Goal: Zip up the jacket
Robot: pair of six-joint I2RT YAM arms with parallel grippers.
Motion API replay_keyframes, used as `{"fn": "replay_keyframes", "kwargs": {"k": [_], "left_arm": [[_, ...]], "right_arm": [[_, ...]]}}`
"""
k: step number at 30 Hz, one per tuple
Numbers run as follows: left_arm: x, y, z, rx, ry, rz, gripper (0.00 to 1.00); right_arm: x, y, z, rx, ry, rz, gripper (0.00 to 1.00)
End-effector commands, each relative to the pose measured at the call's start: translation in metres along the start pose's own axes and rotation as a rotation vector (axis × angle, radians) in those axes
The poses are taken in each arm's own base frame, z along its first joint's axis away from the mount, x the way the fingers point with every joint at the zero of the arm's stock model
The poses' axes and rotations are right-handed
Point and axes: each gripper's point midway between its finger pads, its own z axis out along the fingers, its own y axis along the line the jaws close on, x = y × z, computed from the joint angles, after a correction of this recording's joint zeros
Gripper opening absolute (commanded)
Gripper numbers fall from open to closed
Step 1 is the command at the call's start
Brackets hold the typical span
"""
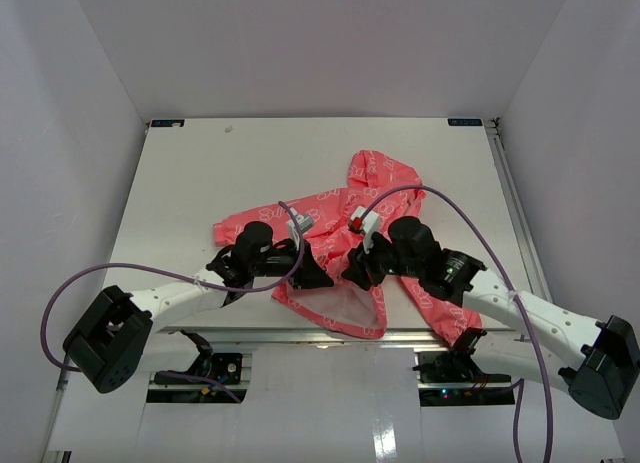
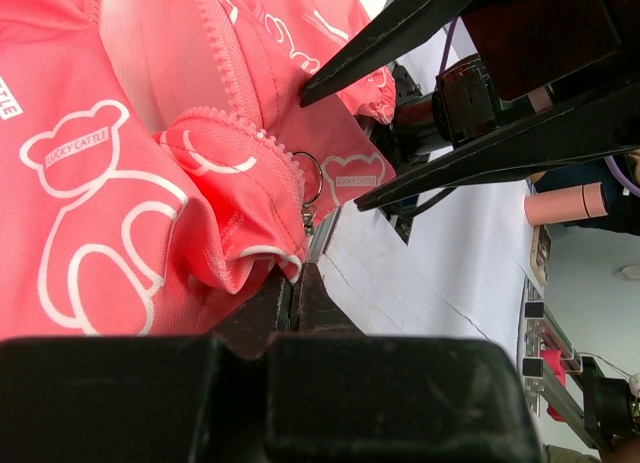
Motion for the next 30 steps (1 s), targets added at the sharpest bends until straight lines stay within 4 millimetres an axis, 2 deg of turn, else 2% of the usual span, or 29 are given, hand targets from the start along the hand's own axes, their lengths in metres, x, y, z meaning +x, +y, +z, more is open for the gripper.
{"fn": "replay_keyframes", "kwargs": {"k": [1,13,22,30], "left_arm": [[-0.012,-0.012,-0.003,0.036,-0.036,0.039,0.00],[-0.011,-0.014,-0.003,0.044,-0.028,0.010,0.00],[-0.010,-0.018,-0.005,0.064,-0.029,0.009,0.00],[-0.010,-0.018,-0.005,0.066,-0.028,0.006,0.00]], "right_arm": [[-0.015,0.000,-0.009,0.014,-0.027,-0.115,0.51],[-0.021,0.003,-0.008,0.130,-0.034,-0.358,0.49],[-0.016,-0.006,-0.001,0.197,0.009,-0.380,0.48],[-0.008,0.002,0.009,0.177,0.041,-0.406,0.48]]}}
